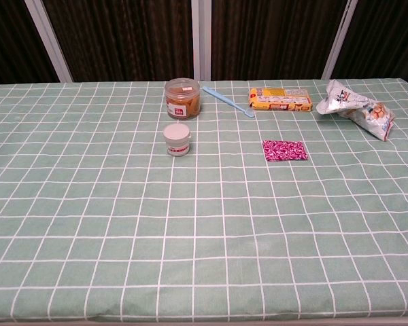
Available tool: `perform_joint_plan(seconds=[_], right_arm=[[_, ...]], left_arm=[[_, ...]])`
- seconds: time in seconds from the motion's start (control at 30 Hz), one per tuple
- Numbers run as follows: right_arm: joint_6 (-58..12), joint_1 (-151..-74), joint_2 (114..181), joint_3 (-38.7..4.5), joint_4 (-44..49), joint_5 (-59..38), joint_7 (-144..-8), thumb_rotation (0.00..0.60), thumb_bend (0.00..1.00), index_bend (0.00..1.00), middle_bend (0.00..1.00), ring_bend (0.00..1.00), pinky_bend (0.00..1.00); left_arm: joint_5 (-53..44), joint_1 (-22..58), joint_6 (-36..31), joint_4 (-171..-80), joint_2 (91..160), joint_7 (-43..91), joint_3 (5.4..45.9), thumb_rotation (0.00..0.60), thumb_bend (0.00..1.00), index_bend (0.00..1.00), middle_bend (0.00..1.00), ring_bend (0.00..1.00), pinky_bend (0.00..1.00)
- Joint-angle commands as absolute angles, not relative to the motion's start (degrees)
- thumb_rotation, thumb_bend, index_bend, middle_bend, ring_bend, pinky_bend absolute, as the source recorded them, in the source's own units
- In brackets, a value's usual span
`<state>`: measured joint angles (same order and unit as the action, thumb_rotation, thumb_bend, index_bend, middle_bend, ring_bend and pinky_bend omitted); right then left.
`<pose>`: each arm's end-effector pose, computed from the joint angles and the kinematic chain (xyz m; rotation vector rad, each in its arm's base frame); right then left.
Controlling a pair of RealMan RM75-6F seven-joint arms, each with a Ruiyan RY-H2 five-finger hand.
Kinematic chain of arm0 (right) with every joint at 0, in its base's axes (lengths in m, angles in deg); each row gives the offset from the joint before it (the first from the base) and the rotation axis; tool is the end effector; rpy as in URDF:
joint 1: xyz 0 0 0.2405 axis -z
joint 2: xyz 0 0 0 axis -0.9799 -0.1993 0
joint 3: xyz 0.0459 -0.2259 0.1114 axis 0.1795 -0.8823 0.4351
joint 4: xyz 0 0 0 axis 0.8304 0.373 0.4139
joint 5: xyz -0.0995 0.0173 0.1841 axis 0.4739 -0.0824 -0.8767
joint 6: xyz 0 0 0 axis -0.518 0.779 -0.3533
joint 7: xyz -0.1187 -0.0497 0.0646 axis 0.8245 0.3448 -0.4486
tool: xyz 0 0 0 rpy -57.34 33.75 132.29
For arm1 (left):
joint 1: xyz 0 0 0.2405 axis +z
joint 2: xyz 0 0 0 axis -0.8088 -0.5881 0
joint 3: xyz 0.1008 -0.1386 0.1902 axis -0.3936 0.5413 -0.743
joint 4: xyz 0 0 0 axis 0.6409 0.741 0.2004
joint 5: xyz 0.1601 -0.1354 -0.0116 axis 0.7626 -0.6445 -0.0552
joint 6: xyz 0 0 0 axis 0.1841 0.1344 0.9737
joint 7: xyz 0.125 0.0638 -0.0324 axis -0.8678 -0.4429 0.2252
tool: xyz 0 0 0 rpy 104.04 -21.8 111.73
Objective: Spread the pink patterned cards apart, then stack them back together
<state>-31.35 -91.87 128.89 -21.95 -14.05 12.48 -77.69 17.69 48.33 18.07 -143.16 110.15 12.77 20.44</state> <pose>-0.2923 -0.2341 0.1352 1.5552 -0.9722 0.9261 -0.3140 0.1858 0.1422 -1.4040 -0.7900 -0.7702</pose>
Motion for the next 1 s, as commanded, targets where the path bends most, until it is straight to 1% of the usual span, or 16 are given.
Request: perform_joint_plan(seconds=[0.03, 0.17, 0.23, 0.43, 0.5, 0.67, 0.83, 1.0], right_arm=[[-24.38, -97.44, 131.37, -20.08, -13.10, 10.50, -76.67, 0.359, 0.18, 0.10, 0.08, 0.01, 0.15], [-16.71, -103.07, 135.02, -18.36, -10.51, 7.25, -75.68, 0.270, 0.28, 0.11, 0.05, 0.00, 0.04], [-13.76, -105.36, 136.82, -17.85, -8.98, 5.96, -74.69, 0.226, 0.31, 0.13, 0.03, 0.00, 0.01], [-6.08, -111.63, 143.43, -16.95, -2.63, 1.98, -72.22, 0.063, 0.38, 0.20, 0.00, 0.00, 0.00], [-4.32, -113.20, 145.85, -16.87, 0.04, 0.56, -71.29, 0.037, 0.39, 0.22, 0.00, 0.00, 0.00], [-1.71, -115.72, 151.34, -17.18, 5.92, -1.84, -70.21, 0.034, 0.40, 0.24, 0.00, 0.00, 0.00], [0.31, -117.41, 155.83, -17.52, 11.79, -2.86, -71.41, 0.029, 0.40, 0.24, 0.00, 0.00, 0.00], [2.16, -119.34, 159.83, -17.37, 17.48, -3.04, -73.37, 0.037, 0.40, 0.24, 0.00, 0.00, 0.00]], left_arm=[[17.65, 48.53, 18.34, -143.14, 110.11, 12.86, 20.43, 0.600, 0.09, 0.22, 0.22, 0.18, 0.19], [17.55, 48.91, 18.66, -143.24, 109.92, 12.87, 20.29, 0.600, 0.09, 0.22, 0.22, 0.18, 0.19], [17.54, 49.09, 18.84, -143.30, 109.87, 12.88, 20.22, 0.600, 0.09, 0.22, 0.22, 0.18, 0.19], [17.23, 49.43, 18.96, -143.24, 109.91, 12.89, 20.17, 0.600, 0.09, 0.22, 0.22, 0.18, 0.19], [17.20, 49.43, 18.87, -143.22, 109.89, 12.93, 20.17, 0.600, 0.09, 0.22, 0.22, 0.18, 0.19], [16.98, 49.53, 18.72, -143.24, 109.75, 12.96, 20.17, 0.600, 0.09, 0.22, 0.22, 0.18, 0.19], [16.77, 49.65, 18.67, -143.17, 109.79, 13.03, 20.19, 0.600, 0.09, 0.22, 0.22, 0.18, 0.19], [16.73, 49.50, 18.44, -143.34, 109.67, 12.85, 20.29, 0.600, 0.09, 0.22, 0.22, 0.18, 0.19]])
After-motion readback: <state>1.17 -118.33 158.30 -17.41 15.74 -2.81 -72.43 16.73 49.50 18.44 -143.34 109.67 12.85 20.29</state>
